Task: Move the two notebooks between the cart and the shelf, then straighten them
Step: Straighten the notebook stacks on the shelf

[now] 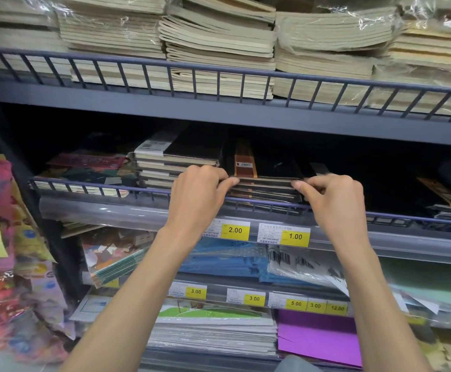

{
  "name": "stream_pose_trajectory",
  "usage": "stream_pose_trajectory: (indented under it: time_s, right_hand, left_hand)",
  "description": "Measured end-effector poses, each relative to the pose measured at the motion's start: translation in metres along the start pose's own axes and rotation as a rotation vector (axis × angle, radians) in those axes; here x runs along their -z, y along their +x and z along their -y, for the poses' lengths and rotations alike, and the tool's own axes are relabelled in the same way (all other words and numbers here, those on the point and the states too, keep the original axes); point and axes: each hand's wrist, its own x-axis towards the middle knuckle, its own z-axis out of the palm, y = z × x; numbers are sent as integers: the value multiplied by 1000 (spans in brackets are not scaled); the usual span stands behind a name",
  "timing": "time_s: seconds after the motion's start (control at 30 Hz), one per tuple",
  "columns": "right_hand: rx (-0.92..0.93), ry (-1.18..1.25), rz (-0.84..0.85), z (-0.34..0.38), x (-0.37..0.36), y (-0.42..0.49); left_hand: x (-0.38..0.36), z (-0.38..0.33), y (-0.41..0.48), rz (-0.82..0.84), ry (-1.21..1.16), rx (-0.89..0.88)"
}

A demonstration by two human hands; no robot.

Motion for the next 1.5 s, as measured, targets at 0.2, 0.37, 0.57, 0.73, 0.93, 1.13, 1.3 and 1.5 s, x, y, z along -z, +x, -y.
stream_pose_trajectory:
  time_s: [0.2,0.37,0.57,0.73,0.93,1.13,1.3,1.5]
  right_hand:
    - [18,-19,4,0,-1,-3]
    - [-30,-63,18,6,1,-5]
    - [-78,-195,-164,46,5,-23]
    - [31,-11,-90,97,-33,-33]
    - [68,2,-123,127,-65,-30]
    - [45,-126,-109,138,-82,-23]
    - [38,-120,-151,138,-85,-20]
    - [57,-123,-166,139,-87,-19]
  left_hand:
    - [1,1,4,40,-43,37]
    - [1,4,4,63,-28,24]
    - [42,32,-16,-162,-117,-2]
    - [83,95,-19,-282,-55,56]
    - [81,145,-11,-236,8,136]
    - [77,144,0,-177,-130,109]
    - [77,137,7,-131,-149,142]
    - [80,135,6,-123,-132,156]
